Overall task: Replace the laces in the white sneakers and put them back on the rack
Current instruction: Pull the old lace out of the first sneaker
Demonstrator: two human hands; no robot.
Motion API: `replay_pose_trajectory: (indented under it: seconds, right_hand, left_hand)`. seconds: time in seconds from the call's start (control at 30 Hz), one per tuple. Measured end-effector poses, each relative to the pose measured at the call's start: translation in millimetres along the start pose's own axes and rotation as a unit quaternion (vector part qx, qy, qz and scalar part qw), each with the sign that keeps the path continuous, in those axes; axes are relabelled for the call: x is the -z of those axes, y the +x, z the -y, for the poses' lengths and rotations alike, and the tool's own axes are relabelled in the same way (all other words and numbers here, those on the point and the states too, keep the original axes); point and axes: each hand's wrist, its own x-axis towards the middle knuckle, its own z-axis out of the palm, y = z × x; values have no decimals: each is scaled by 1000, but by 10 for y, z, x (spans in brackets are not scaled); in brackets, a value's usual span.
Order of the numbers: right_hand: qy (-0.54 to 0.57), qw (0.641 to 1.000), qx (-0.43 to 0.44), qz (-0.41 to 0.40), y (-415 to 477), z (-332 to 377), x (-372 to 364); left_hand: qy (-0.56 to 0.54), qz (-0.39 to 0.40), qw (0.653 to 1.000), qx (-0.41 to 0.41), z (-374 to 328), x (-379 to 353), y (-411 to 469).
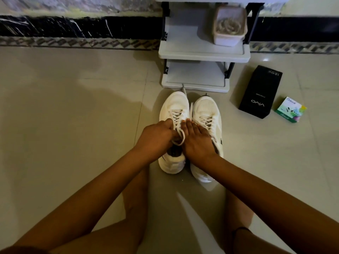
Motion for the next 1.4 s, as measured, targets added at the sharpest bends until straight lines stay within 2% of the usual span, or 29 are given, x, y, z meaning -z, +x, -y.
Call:
replay_pose_trajectory:
  seconds: [0.07, 0.2, 0.27, 0.33, 0.37, 0.43, 0.47, 0.5, 0.53, 0.6, 0.63, 0.67, 0.77, 0.83, 0.87, 0.9, 0.97, 1.0, 1.07, 1.1, 1.13, 1.17, 1.23, 1.27, 1.33, 1.4]
  right_hand:
    - [3, 1000, 0, -5, 0, 4, -4]
    - [21, 1000, 3, 3, 23, 46, 23]
    - [38, 999, 7, 2, 20, 23, -3]
    - [43, 998, 15, -48, 3, 3, -51]
    - [46, 997, 14, -65, -5, -2, -58]
    - [35, 998, 11, -44, -2, 5, -46]
    - [26, 999, 8, -27, 13, 11, -53]
    - [23, 1000, 7, -15, 28, 16, -53]
    - [28, 1000, 8, -12, 44, 28, -40]
    - [56, 998, 7, -12, 49, 39, -50]
    - [69, 998, 4, -12, 49, 42, -56]
    - [70, 997, 1, -12, 45, 36, -69]
    - [66, 998, 3, -13, 43, 29, -55]
    - [72, 997, 7, -12, 37, 36, -48]
    - [67, 998, 10, -17, 39, 34, -49]
    - [59, 998, 14, -21, 35, 31, -49]
    - [47, 999, 16, -22, 34, 21, -54]
    - [42, 999, 14, -21, 34, 17, -54]
    - [38, 999, 14, -21, 42, 23, -54]
    - [40, 999, 16, -22, 52, 26, -56]
    - [42, 999, 17, -22, 59, 33, -59]
    - [46, 999, 18, -22, 63, 40, -63]
    - [59, 998, 20, -23, 65, 44, -76]
    - [65, 997, 20, -23, 62, 41, -82]
    - [64, 997, 22, -26, 62, 32, -85]
    - [67, 997, 23, -29, 62, 32, -84]
  left_hand:
    - [75, -4, 997, -12, 14, -44, -33]
    - [47, -61, 996, -36, 90, -129, -29]
    - [-104, -57, 993, -5, 103, -109, 1]
    - [-332, -60, 940, 44, 131, -36, 31]
    - [-407, -61, 909, 63, 130, 8, 34]
    - [-514, -60, 851, 90, 142, 4, -2]
    - [-539, -58, 834, 103, 143, -14, -30]
    - [-534, -61, 837, 105, 145, -28, -65]
    - [-485, -64, 866, 97, 155, -39, -93]
    - [-277, -33, 958, 62, 194, -81, -120]
    - [-160, -14, 986, 40, 206, -87, -127]
    - [-81, -15, 996, 27, 200, -100, -135]
    - [-18, -78, 997, 7, 102, -151, -139]
    - [-52, -99, 994, 20, 70, -207, -107]
    - [-113, -98, 988, 40, 75, -207, -85]
    - [-206, -87, 972, 67, 93, -183, -60]
    - [-416, -69, 901, 101, 127, -73, -38]
    - [-481, -60, 869, 102, 135, -18, -47]
    - [-535, -45, 837, 103, 146, 0, -75]
    - [-534, -50, 837, 112, 150, -15, -86]
    - [-512, -63, 849, 115, 163, -36, -99]
    - [-464, -74, 876, 109, 180, -56, -107]
    - [-297, -62, 950, 69, 225, -102, -124]
    - [-212, -44, 975, 46, 240, -131, -128]
    - [-114, -54, 992, 21, 203, -151, -151]
    - [-80, -101, 992, -1, 142, -195, -166]
